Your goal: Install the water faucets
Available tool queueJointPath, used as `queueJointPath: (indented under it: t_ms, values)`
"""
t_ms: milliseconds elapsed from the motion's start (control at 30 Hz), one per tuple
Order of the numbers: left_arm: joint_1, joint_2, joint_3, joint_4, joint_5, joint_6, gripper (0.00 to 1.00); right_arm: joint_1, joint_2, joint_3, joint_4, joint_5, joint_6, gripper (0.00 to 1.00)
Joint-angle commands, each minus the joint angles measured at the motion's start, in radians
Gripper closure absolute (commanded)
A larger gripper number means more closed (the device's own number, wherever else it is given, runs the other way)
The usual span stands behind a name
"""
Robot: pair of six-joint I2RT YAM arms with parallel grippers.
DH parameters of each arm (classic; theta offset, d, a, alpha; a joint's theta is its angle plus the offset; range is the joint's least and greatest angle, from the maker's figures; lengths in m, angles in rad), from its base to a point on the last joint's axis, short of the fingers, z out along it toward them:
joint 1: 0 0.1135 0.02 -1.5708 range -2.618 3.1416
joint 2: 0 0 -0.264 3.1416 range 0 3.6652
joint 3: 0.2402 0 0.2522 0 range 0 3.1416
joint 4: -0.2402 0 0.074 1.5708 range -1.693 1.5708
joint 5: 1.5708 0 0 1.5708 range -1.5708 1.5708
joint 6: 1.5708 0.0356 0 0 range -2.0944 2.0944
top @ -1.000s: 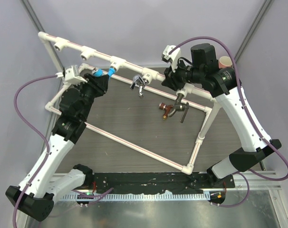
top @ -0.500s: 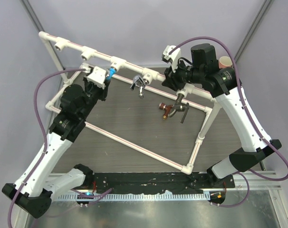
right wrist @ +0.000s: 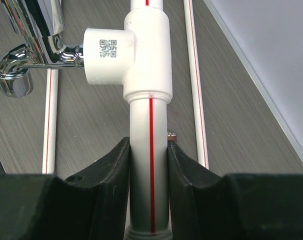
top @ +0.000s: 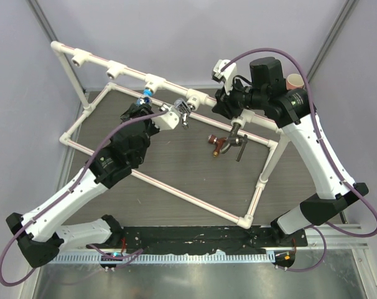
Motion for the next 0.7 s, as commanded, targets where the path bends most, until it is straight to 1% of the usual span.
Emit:
queueJointPath:
  t_ms: [0,33,100,133,167,233,267,367,400,433,467,500,533,567,600,667]
  values:
    - [-0.065,0.052,-0.045,-0.071,0.04,0.052,0.45,0.016,0.033,-0.018,0.009,-0.034,0.035,0.99]
    - [-0.064,0.033,-0.043,-0.054,0.043,0.031,0.34,0.016,0.033,-0.018,0.009,-0.032,0.036,0.99]
    - [-0.064,-0.001,-0.031,-0.003,0.058,-0.067,0.25,0.016,0.035,-0.018,0.01,-0.032,0.035,0.99]
    - [-0.065,-0.017,-0.023,0.015,0.085,-0.115,0.18,0.014,0.036,-0.016,0.009,-0.032,0.033,0.99]
    - [-0.064,-0.055,-0.008,0.024,0.095,-0.208,0.15,0.016,0.035,-0.018,0.01,-0.032,0.035,0.99]
    - [-0.064,-0.096,0.003,0.053,0.113,-0.313,0.09,0.016,0.036,-0.018,0.009,-0.032,0.033,0.99]
    - [-0.062,-0.138,0.01,0.067,0.113,-0.418,0.08,0.016,0.038,-0.018,0.009,-0.032,0.033,0.99]
    - [-0.058,-0.205,-0.006,0.132,0.113,-0.57,0.04,0.016,0.041,-0.016,0.009,-0.035,0.033,0.99]
    - [-0.054,-0.248,-0.013,0.147,0.109,-0.667,0.03,0.016,0.041,-0.018,0.01,-0.037,0.035,0.99]
    - [-0.051,-0.265,-0.019,0.174,0.093,-0.724,0.02,0.016,0.039,-0.016,0.009,-0.037,0.035,0.99]
    - [-0.047,-0.283,-0.032,0.187,0.061,-0.762,0.02,0.016,0.041,-0.018,0.009,-0.037,0.033,0.99]
    - [-0.045,-0.312,-0.04,0.199,0.032,-0.889,0.01,0.016,0.039,-0.019,0.009,-0.037,0.033,0.99]
    - [-0.041,-0.329,-0.051,0.217,0.0,-0.948,0.01,0.014,0.038,-0.019,0.009,-0.037,0.035,0.99]
    - [-0.039,-0.342,-0.072,0.225,-0.073,-1.003,0.01,0.016,0.039,-0.019,0.009,-0.037,0.033,0.99]
    - [-0.038,-0.363,-0.079,0.225,-0.106,-1.133,0.01,0.016,0.038,-0.018,0.009,-0.037,0.033,0.99]
    - [-0.034,-0.386,-0.109,0.236,-0.16,-1.239,0.01,0.016,0.038,-0.018,0.01,-0.038,0.035,0.99]
